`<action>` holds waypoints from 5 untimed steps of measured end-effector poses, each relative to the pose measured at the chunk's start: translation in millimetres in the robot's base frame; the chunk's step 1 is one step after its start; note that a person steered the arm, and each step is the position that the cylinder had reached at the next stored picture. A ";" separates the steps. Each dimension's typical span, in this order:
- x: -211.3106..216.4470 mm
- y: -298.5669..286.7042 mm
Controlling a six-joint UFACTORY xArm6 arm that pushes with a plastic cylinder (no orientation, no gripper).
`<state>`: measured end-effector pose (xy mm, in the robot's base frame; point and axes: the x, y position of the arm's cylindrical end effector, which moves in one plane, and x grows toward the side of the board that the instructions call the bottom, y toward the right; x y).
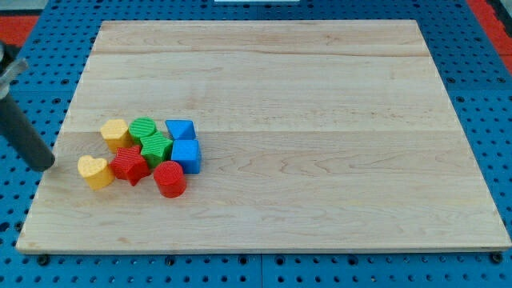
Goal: Slide the red star and blue cube to center
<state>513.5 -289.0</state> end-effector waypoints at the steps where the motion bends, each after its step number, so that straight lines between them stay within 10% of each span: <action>1: 12.4 29.3; 5: 5.7 214.5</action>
<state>519.2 -74.5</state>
